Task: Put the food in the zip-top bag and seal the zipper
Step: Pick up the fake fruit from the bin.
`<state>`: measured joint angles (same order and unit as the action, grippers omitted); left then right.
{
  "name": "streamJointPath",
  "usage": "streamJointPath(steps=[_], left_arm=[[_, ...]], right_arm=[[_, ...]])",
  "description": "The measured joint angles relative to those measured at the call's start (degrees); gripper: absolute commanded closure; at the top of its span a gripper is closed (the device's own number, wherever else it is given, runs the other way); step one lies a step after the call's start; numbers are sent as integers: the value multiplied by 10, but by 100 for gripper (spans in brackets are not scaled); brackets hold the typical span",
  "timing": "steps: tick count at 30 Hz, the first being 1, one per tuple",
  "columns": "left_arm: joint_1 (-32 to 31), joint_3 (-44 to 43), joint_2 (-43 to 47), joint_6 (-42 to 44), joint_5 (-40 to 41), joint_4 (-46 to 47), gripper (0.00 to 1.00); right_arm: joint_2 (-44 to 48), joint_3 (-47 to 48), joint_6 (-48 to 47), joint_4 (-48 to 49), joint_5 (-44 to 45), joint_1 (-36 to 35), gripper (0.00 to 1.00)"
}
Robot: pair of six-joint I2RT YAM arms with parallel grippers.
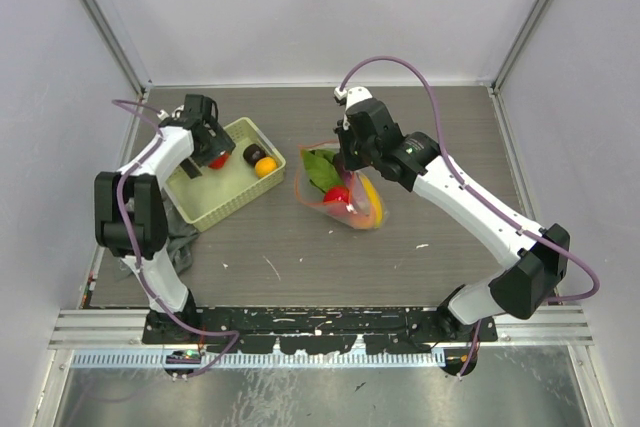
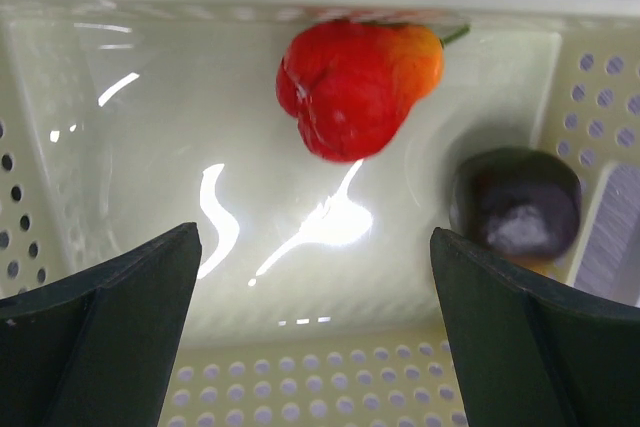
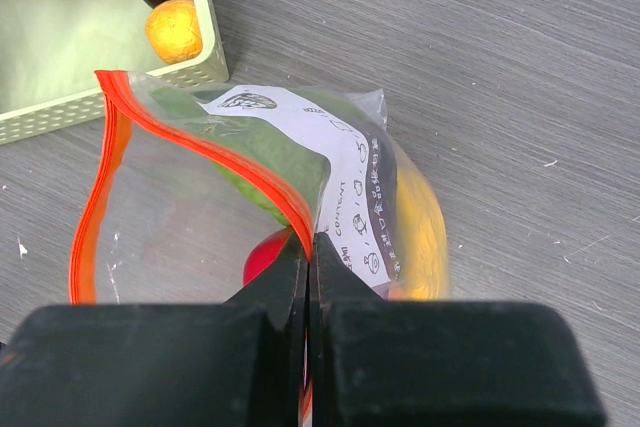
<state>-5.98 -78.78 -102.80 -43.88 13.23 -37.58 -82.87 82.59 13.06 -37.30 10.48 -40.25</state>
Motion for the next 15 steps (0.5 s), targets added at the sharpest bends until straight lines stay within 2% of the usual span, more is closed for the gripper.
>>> streamJointPath(steps=[15], left_arm=[[29,-38,-117,10,-16,83,2]], right_arm=[[0,-7,-12,12,-8,0,100]])
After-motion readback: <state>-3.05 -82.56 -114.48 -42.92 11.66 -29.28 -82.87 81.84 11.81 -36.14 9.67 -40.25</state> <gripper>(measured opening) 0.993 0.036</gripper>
